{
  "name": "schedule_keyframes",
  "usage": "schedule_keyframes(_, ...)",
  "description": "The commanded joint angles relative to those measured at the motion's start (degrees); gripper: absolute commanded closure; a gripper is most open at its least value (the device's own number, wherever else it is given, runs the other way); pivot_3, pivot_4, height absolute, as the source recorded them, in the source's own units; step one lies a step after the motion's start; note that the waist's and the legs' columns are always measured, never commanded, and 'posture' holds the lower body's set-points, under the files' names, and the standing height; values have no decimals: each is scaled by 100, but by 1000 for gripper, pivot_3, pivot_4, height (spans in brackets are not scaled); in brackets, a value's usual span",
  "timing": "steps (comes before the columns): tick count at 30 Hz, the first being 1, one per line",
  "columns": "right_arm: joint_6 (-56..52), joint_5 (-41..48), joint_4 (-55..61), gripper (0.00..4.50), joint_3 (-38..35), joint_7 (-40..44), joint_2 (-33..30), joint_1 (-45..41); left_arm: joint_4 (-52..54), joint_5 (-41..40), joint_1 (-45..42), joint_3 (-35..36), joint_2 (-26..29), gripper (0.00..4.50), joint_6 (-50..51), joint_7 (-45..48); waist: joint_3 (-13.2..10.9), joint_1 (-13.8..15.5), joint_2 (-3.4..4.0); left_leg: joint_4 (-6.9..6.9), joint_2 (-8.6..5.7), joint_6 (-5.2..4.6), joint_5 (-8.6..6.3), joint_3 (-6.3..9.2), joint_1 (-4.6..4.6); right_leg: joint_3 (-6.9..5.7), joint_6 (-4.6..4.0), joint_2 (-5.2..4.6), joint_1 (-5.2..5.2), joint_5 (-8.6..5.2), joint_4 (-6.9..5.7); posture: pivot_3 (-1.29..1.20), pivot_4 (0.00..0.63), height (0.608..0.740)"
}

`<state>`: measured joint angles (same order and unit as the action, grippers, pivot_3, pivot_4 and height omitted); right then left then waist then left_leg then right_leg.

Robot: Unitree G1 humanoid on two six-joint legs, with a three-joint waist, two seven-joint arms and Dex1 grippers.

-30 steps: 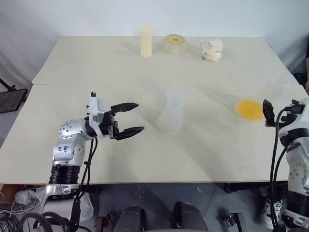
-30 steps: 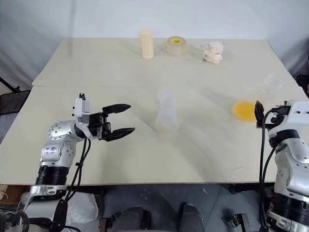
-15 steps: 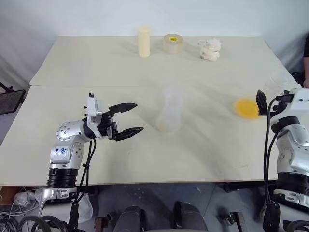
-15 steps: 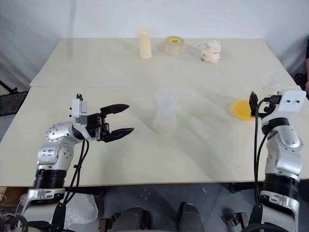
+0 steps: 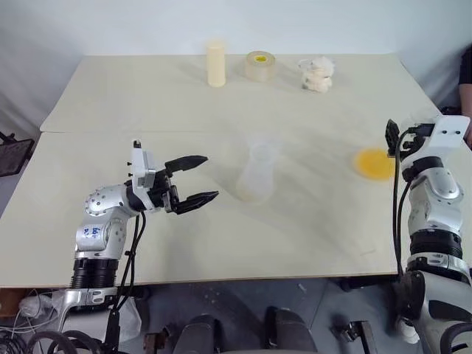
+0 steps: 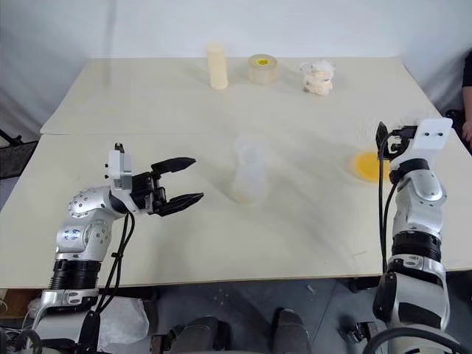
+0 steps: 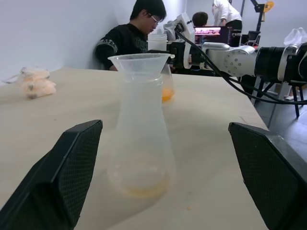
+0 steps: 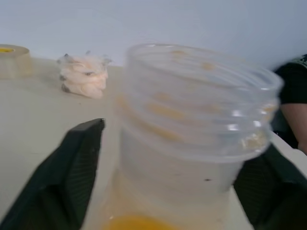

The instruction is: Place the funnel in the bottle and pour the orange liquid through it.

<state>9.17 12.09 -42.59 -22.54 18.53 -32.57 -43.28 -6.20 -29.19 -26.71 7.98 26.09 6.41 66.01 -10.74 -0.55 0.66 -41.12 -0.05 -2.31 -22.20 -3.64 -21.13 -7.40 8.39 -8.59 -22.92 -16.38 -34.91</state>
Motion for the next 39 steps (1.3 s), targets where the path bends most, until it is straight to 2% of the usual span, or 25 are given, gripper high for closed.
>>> schedule_keyframes(1,174,121,119,1881,-57,70,-74,-59,347,-165,107,113,34,0,-24,-102,0,3,0,0,1,0,0,1,0,0,0,-1,0,0,0,0,150,740)
schedule_keyframes(5,16,236,606,1919,-31,174,-4,162,402,-170,191,127,42,0,-52,-143,-1,14,1,-3,2,0,0,3,-3,-1,0,-1,0,0,0,0,150,740)
schedule_keyframes(9,-389,399,1659,1919,50,216,101,475,344,-157,201,152,59,0,-89,-137,-3,-5,6,-1,4,0,0,3,-2,-2,0,0,0,0,0,0,150,740)
schedule_keyframes(13,-1266,433,3397,1919,461,201,105,688,217,-119,169,183,81,0,-180,-118,-9,-9,27,-3,4,0,0,2,-4,1,0,0,-4,0,-1,0,150,740)
schedule_keyframes(17,-1847,37,4475,1919,924,97,-1,789,77,-111,113,200,93,0,-248,-92,-8,7,28,-2,4,0,0,2,-4,0,0,0,-7,0,-4,0,150,740)
schedule_keyframes(22,-1958,-817,5313,1919,1626,97,-155,770,-95,-86,16,175,57,0,-387,-23,-8,53,28,-5,-5,0,0,1,-6,1,0,-1,-7,0,-4,0,150,740)
schedule_keyframes(26,-1376,-1713,5531,1919,2404,501,-539,890,-230,-71,-73,161,50,0,-485,27,-8,46,27,-4,-16,0,0,2,-7,-2,0,0,-7,0,-1,0,150,740)
schedule_keyframes(39,171,-3182,4983,1919,3071,542,-738,361,-401,-38,-168,131,92,0,-711,266,-8,28,26,-2,-16,1,0,-3,-7,-6,0,2,-9,0,3,0,150,740)
